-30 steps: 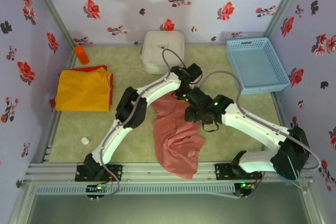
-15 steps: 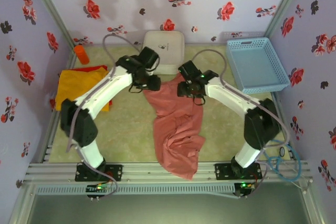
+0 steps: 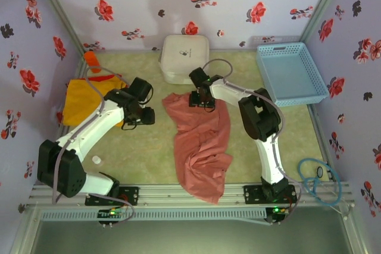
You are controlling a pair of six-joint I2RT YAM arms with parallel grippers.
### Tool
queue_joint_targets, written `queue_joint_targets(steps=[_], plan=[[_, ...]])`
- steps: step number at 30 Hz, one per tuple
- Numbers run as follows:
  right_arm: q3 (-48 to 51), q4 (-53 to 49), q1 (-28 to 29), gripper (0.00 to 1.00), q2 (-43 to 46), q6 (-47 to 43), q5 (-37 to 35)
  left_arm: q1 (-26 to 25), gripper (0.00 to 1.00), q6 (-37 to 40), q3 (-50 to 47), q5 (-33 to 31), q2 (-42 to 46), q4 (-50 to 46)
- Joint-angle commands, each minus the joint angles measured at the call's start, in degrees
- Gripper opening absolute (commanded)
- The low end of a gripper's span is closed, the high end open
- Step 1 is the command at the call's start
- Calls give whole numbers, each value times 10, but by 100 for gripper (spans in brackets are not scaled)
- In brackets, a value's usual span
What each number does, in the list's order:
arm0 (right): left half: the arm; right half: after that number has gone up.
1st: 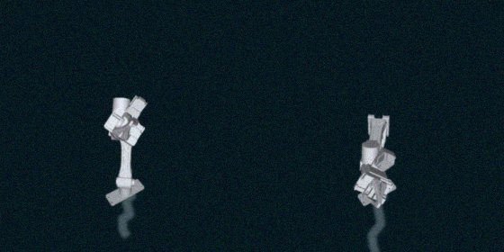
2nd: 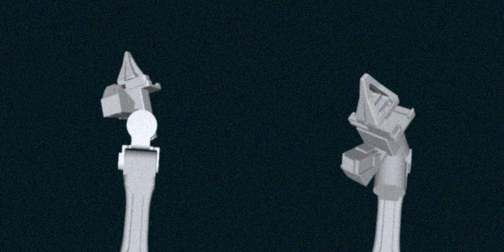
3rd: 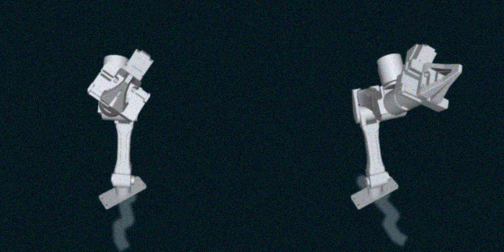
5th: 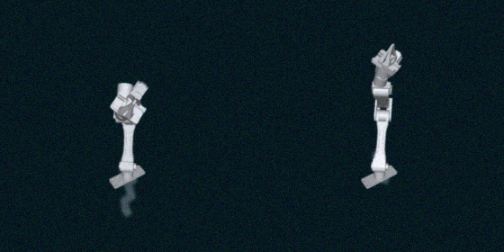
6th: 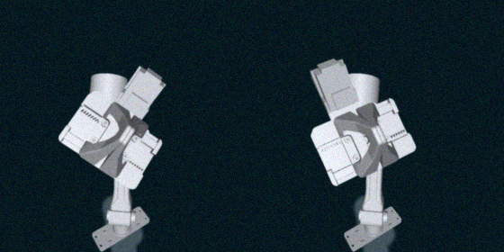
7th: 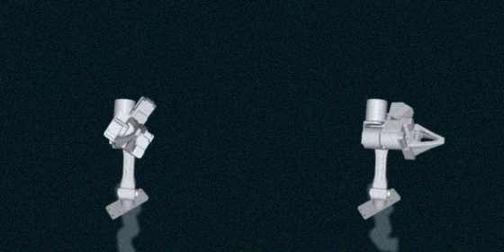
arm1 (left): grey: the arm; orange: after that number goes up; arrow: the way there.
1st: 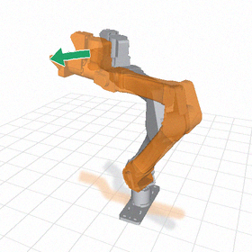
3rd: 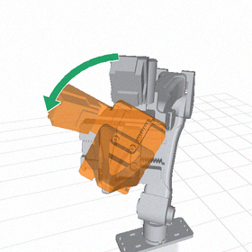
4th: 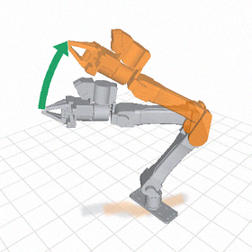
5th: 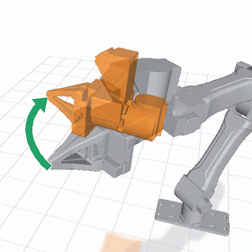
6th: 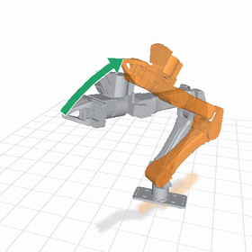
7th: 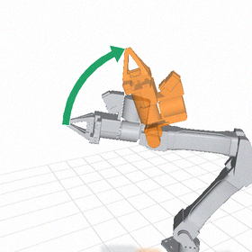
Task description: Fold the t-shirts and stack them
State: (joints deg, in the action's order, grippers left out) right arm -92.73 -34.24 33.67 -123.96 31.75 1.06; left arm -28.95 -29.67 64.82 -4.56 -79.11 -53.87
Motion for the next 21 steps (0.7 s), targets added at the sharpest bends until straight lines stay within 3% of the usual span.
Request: queue_joint_targets(steps=[1, 10, 14, 21], plan=[[38, -31, -41, 58, -12, 25, -12, 6, 51, -10, -7, -12, 4, 10], [149, -31, -145, 56, 47, 44, -47, 6, 50, -3, 27, -8, -39, 30], [174, -6, -193, 56, 60, 46, -22, 6, 50, -1, 35, -3, -49, 33], [77, -41, -204, 56, 10, 45, -38, 6, 49, 0, 32, -3, -50, 30]])
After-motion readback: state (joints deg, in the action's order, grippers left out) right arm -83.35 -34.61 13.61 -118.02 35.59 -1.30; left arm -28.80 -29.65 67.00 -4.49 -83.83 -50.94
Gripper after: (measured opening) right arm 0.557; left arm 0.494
